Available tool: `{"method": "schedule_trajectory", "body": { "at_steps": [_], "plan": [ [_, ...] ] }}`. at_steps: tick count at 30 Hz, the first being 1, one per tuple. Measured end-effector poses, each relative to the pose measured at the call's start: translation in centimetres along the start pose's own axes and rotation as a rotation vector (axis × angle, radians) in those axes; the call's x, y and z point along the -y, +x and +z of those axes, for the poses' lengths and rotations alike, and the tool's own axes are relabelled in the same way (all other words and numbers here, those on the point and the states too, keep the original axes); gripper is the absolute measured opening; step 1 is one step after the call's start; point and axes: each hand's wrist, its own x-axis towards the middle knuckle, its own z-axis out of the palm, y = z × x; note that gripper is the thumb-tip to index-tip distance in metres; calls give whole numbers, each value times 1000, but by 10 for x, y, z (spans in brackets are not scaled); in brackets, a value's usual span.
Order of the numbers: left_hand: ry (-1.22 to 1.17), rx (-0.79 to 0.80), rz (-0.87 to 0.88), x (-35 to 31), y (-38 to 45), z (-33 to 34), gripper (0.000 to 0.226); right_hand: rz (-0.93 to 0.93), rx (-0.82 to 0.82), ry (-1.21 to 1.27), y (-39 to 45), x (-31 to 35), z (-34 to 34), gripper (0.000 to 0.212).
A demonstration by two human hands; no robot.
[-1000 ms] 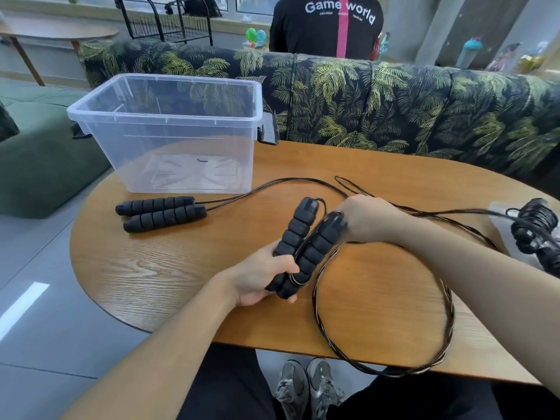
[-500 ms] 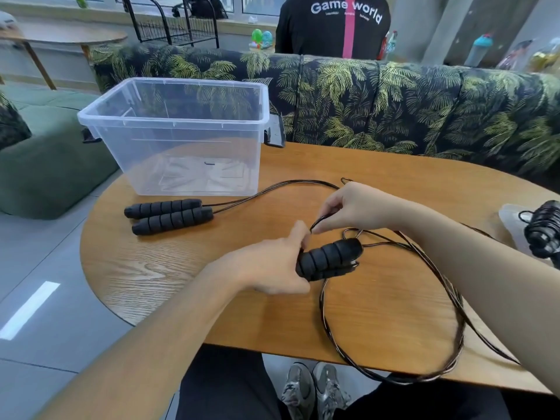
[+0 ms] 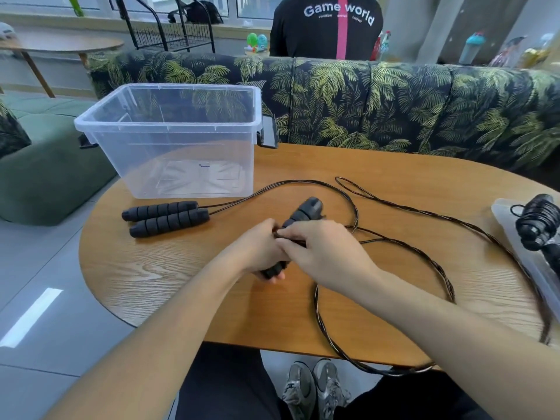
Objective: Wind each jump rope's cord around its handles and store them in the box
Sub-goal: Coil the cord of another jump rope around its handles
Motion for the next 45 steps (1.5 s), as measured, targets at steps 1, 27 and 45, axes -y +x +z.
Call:
{"method": "schedule_trajectory", "body": {
  "at_steps": [1, 27, 45],
  "plan": [
    [-97, -38, 8, 4, 1, 0, 22, -15, 14, 27, -5, -2, 3, 32],
    [-975, 156, 154, 62, -3, 22, 44, 40, 242, 423, -27, -71, 30, 28],
    [-1135, 564, 235, 67, -10, 15, 43, 97, 415, 487, -18, -93, 9, 67]
  ]
}}
